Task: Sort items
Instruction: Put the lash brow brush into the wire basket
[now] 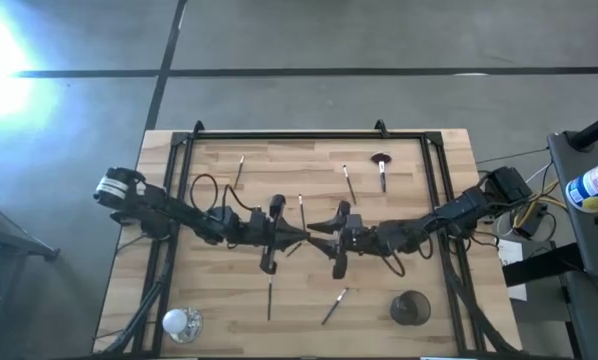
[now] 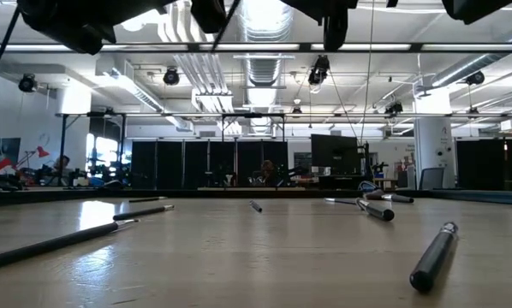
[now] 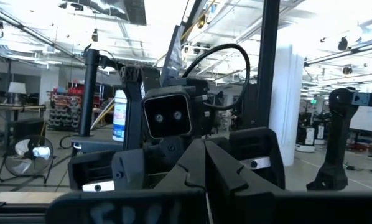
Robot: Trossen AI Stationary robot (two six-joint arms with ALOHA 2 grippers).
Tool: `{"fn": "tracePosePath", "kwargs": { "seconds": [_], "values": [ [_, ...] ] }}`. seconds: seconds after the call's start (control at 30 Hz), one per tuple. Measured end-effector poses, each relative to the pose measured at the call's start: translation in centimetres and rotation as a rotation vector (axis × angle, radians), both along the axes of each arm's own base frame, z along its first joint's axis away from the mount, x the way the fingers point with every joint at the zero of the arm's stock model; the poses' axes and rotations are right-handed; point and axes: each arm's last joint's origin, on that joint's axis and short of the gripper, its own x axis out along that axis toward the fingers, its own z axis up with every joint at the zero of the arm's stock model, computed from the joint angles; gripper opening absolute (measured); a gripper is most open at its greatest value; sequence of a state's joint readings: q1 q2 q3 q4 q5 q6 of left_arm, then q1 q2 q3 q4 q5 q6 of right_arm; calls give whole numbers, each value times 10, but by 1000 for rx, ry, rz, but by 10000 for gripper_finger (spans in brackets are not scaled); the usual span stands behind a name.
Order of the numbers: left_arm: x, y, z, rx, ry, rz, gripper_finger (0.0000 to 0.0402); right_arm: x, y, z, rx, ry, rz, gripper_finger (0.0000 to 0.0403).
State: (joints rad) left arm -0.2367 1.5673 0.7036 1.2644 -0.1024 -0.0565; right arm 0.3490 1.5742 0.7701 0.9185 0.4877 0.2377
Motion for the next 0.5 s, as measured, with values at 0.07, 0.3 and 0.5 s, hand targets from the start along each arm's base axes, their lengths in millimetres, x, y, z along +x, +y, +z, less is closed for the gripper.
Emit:
{"fn": "tracePosePath", "kwargs": {
  "seconds": [0.07,0.3,0.5],
  "values": [
    [0,0,1,3,-3,2,0,1,-1,2,-8,-7,11,134],
    [1,2,2,19,-10,15,0,4,-2,7,-9,-11,14,107],
    [1,2,2,25,-10,18,0,4,-1,2,-21,44,32,103]
  ]
}}
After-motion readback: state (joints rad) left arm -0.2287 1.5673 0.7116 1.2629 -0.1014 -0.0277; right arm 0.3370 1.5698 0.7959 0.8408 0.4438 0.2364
